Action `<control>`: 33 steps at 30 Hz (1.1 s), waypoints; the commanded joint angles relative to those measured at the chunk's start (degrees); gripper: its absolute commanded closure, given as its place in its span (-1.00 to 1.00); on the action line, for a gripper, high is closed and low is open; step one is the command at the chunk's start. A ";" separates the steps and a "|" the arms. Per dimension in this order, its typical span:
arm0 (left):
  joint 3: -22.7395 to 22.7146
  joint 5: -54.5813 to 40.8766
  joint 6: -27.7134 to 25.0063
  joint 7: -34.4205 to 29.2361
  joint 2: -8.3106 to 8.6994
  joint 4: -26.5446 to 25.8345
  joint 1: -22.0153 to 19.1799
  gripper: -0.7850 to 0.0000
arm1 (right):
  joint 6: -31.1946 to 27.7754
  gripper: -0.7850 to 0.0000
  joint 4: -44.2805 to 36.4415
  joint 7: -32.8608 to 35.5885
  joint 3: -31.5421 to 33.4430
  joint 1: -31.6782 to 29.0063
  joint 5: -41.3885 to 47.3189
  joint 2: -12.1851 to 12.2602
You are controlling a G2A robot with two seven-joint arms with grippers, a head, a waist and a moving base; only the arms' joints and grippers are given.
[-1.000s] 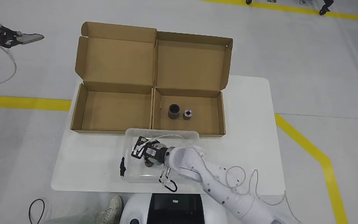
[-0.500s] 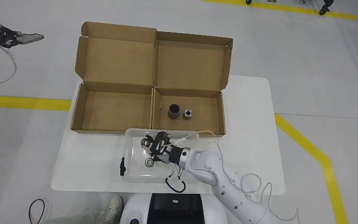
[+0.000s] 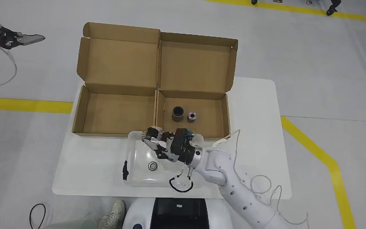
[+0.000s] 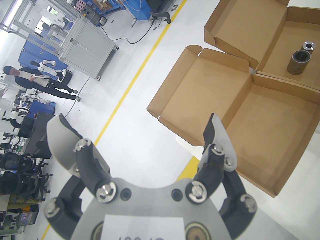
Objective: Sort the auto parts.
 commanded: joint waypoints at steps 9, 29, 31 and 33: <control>0.00 0.00 0.00 0.00 0.00 0.00 0.00 -1.00 | 2.29 1.00 -7.34 2.71 0.33 5.07 0.22 -0.63; 0.00 0.00 0.00 0.00 0.00 0.00 0.00 -1.00 | 2.84 1.00 -14.29 4.26 4.83 11.24 6.04 -1.12; 0.00 0.00 0.00 0.00 0.00 0.00 0.00 -1.00 | 2.68 1.00 -14.46 4.38 5.22 11.64 6.62 -1.14; 0.00 0.00 0.00 0.00 0.00 0.00 0.00 -1.00 | 2.62 1.00 -14.68 4.56 5.58 12.10 7.11 -1.17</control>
